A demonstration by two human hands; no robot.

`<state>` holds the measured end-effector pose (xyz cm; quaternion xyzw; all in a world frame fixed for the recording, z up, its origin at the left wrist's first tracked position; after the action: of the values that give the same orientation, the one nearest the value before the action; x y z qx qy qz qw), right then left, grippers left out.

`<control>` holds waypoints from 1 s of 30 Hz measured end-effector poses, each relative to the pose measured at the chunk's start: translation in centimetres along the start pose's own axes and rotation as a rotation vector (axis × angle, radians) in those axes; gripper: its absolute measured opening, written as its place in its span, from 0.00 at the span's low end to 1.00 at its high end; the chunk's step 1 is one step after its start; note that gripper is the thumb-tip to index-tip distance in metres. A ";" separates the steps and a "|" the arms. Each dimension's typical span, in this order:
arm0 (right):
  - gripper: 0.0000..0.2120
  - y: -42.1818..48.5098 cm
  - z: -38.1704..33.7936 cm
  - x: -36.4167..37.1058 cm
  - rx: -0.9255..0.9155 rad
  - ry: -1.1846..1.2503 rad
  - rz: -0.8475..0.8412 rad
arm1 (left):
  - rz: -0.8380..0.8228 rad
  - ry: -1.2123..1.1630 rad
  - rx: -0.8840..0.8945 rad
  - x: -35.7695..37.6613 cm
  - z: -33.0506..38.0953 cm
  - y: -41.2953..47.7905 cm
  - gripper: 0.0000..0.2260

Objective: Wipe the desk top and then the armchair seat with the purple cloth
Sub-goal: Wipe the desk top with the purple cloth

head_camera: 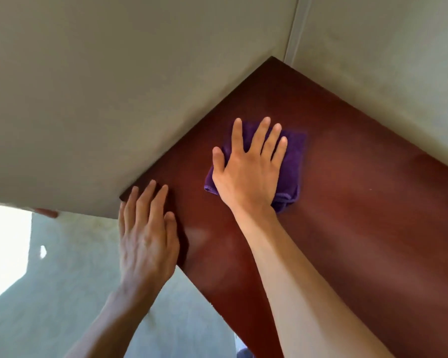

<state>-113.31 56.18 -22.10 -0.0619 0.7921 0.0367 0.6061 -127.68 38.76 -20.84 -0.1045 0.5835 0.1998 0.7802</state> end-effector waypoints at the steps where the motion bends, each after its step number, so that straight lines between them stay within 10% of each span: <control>1: 0.34 -0.7 -1.9 0.4 -0.049 0.011 -0.009 | -0.021 -0.003 -0.019 -0.1 -1.4 -0.1 0.23; 14: 0.30 -12.8 -4.2 0.8 -0.284 0.129 -0.108 | -0.110 -0.060 -0.066 1.4 -1.0 -3.2 0.23; 30: 0.32 -26.5 17.6 -4.5 -0.298 0.117 -0.167 | -0.209 0.031 0.123 5.4 15.3 -16.5 0.25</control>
<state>-91.54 32.53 -21.96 -0.2185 0.8041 0.0996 0.5438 -105.92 31.05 -22.59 -0.1196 0.5928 0.0797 0.7925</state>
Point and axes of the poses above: each hand's wrist, its own y-axis towards the middle knuckle, its own x-axis out of the palm, z = x × y, the point moved 10 cm from there along y, towards the middle knuckle, and after that the axes turned 2 degrees about x, right-handed, at the moved point
